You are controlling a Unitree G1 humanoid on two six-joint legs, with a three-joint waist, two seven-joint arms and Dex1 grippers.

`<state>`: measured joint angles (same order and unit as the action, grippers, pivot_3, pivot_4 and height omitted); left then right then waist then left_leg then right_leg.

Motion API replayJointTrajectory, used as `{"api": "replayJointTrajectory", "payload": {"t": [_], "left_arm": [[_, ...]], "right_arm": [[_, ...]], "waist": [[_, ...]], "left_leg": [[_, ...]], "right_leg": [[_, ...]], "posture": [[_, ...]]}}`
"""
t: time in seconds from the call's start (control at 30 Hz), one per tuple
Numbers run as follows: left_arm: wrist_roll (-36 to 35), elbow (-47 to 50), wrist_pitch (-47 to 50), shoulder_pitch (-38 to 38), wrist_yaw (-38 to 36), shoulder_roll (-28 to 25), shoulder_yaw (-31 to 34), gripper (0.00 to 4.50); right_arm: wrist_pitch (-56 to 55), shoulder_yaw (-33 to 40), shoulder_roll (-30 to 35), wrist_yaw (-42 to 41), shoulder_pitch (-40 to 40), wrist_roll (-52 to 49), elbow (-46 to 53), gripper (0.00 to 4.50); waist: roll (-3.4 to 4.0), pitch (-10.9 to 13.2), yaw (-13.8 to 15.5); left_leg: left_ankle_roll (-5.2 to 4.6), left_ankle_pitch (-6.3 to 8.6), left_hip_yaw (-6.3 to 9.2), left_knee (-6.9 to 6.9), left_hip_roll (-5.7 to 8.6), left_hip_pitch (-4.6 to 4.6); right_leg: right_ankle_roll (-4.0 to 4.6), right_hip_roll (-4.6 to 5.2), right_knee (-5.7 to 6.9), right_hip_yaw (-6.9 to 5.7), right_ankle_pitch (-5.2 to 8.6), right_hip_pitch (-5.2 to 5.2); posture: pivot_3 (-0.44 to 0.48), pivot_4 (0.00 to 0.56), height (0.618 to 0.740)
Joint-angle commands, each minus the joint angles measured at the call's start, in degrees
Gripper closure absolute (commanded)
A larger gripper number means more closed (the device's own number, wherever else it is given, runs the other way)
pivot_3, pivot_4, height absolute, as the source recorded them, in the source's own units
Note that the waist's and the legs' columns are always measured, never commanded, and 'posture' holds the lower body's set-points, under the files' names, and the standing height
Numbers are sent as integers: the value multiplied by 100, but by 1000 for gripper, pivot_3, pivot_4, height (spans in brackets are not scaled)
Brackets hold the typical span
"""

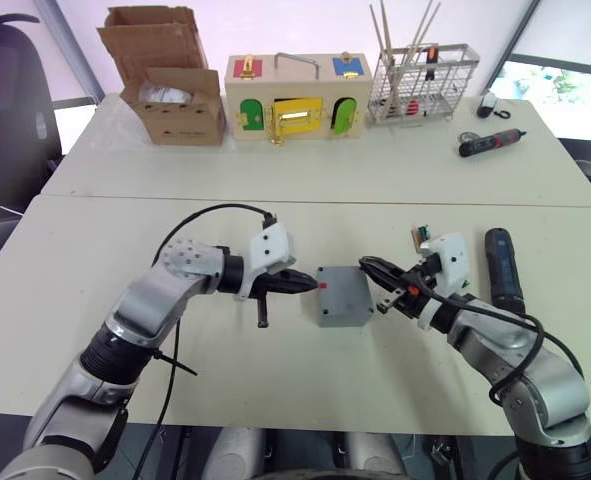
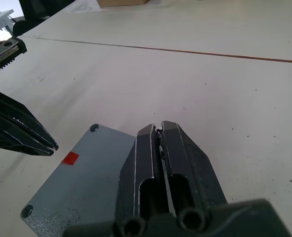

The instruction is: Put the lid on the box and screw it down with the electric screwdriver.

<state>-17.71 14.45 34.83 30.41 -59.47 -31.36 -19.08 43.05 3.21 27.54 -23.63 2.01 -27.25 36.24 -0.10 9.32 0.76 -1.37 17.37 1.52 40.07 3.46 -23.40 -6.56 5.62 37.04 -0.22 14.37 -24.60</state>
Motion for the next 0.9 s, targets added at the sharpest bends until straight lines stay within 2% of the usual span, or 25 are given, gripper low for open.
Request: {"api": "replayJointTrajectory", "payload": {"t": [0.03,0.43,0.53,0.67,0.77,0.8,0.9], "left_arm": [[-48,203,-17,47,20,18,41,4500],[4,159,-71,74,34,73,5,4500],[4,147,-84,60,26,45,34,4500],[10,120,-97,64,20,36,38,4500],[18,99,-112,83,23,52,31,4500],[15,93,-134,96,29,78,32,4500],[-165,117,-21,134,51,204,124,4500]], "right_arm": [[-133,99,31,-23,-25,6,70,4422],[-124,-82,152,-93,-7,183,-36,4422],[-118,-38,171,-82,54,220,-45,3609],[-132,14,210,-113,123,252,-42,1505],[-84,85,231,-126,195,185,-1,337],[-43,173,243,-110,237,137,38,38],[328,870,343,-3,494,-276,148,16]], "waist": [[0,0,-1],[0,0,0],[0,0,1],[0,0,1],[0,0,-1],[0,0,0],[0,0,7]], "left_leg": [[0,0,0,0,0,0],[0,0,0,0,0,0],[0,0,0,0,0,0],[0,0,0,0,0,0],[0,0,0,0,0,0],[0,0,0,0,0,0],[0,0,0,0,0,0]], "right_leg": [[0,0,0,0,0,0],[0,0,0,0,0,0],[0,0,0,0,0,0],[0,0,0,0,0,0],[0,0,0,0,0,0],[0,0,0,0,0,0],[0,0,0,0,0,0]], "posture": [[0,150,694],[0,150,694],[0,150,694],[0,150,694],[0,150,694],[0,150,694],[0,150,694]]}}
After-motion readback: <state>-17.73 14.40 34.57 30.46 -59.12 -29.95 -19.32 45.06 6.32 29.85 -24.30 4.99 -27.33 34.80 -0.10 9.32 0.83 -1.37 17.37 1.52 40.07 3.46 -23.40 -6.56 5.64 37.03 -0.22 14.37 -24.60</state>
